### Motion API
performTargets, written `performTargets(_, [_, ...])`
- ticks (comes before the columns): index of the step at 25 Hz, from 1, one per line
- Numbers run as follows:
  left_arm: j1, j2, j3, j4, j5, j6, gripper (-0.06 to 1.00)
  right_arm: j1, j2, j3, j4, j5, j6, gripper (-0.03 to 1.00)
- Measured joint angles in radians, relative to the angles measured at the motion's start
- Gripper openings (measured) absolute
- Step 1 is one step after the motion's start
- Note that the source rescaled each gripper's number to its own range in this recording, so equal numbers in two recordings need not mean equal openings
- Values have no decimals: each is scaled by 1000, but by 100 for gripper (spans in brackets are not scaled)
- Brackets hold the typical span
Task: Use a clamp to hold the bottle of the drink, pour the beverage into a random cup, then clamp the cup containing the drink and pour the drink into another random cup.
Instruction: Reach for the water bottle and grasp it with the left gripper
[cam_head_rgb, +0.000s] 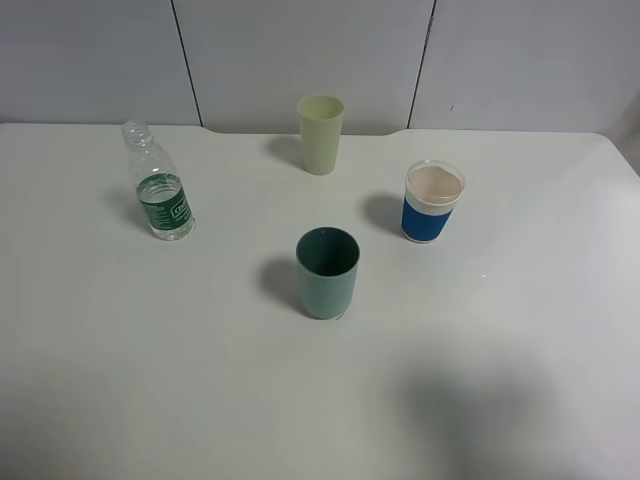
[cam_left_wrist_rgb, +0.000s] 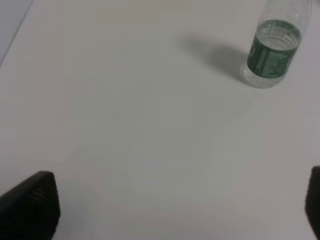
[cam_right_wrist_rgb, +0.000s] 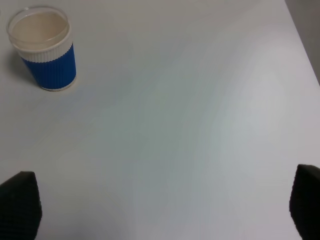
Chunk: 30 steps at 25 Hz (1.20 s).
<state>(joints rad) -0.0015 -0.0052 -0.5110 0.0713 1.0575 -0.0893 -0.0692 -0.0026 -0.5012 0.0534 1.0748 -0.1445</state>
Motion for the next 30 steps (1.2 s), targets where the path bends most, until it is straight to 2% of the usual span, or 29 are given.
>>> performTargets(17, [0, 11, -4, 0, -2, 0, 100, 0, 0, 0, 0, 0, 0, 100])
performTargets(21, [0, 166, -35, 1, -97, 0, 100, 0, 0, 0, 0, 0, 0, 100])
performTargets(23, [0, 265, -38, 0, -174, 27, 100, 0, 0, 0, 0, 0, 0, 100])
performTargets(30, [0, 539, -38, -38, -333, 133, 100, 0, 0, 0, 0, 0, 0, 100])
